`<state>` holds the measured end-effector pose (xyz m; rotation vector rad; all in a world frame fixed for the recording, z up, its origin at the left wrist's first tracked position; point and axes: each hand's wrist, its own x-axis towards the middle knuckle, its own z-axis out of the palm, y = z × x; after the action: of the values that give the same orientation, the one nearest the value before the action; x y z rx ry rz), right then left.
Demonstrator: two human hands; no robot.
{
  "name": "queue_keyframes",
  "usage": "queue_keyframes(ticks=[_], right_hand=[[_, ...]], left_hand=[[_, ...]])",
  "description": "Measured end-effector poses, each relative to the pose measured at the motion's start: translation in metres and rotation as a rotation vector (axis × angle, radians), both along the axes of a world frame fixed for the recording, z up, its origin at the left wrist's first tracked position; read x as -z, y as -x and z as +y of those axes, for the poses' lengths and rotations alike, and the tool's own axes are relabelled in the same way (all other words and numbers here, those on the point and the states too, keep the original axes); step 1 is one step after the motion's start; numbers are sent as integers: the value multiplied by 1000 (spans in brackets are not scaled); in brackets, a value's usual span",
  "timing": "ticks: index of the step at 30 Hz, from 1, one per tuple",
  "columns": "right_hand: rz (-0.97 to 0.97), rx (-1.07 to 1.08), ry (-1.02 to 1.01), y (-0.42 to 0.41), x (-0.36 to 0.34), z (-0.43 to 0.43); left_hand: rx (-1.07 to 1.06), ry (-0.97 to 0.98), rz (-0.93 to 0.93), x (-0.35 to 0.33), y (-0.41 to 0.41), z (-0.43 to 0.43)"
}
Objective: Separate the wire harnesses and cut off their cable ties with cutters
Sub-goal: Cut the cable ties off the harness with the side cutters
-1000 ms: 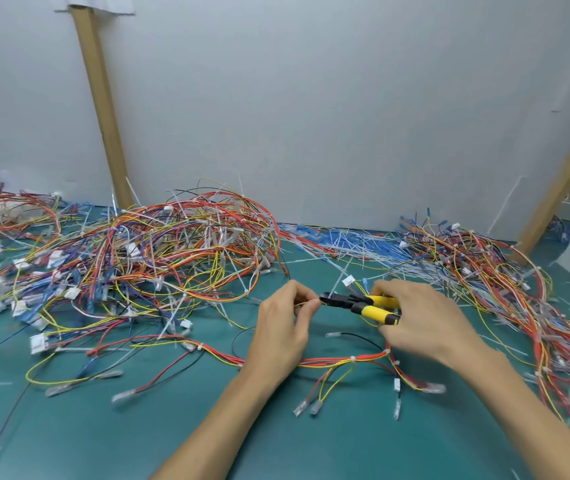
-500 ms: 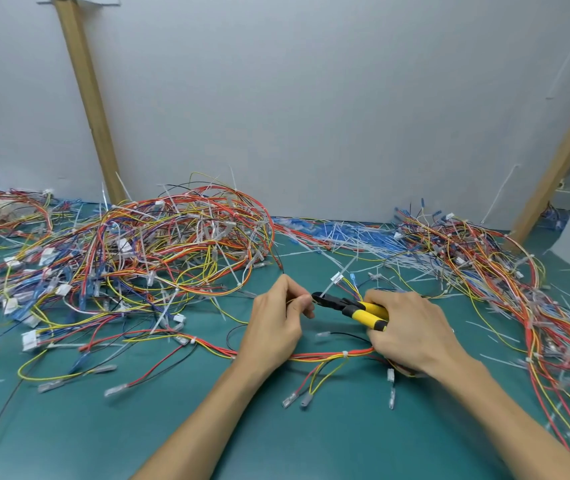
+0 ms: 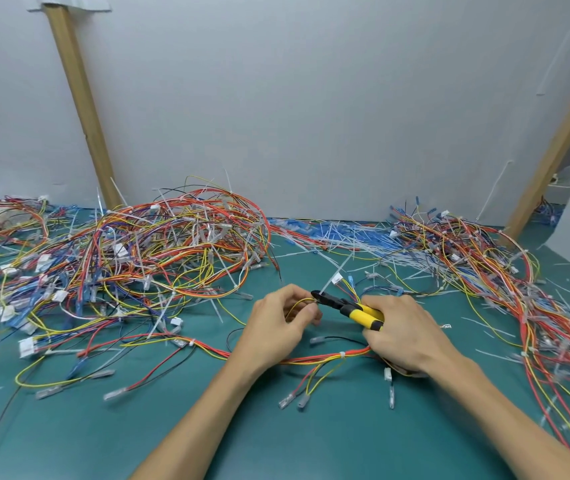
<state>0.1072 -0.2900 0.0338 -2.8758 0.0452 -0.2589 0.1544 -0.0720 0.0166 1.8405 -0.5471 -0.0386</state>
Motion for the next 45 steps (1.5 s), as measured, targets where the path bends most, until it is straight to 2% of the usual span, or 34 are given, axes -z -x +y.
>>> queue_keyframes(ticks=[23, 29, 35, 40, 45], right_hand=[[-9, -19, 33, -1, -3, 0], [-33, 2, 31, 0, -2, -2], [-206, 196, 94, -3, -2, -11], [-142, 483, 84, -9, -8, -41], [-123, 607, 240, -8, 3, -71]], left_hand=[[37, 10, 21, -1, 1, 0], [8, -33, -31, -3, 3, -1], [-36, -36, -59, -1, 4, -3], [-61, -36, -43, -1, 4, -4], [-5, -68, -132, -8, 9, -1]])
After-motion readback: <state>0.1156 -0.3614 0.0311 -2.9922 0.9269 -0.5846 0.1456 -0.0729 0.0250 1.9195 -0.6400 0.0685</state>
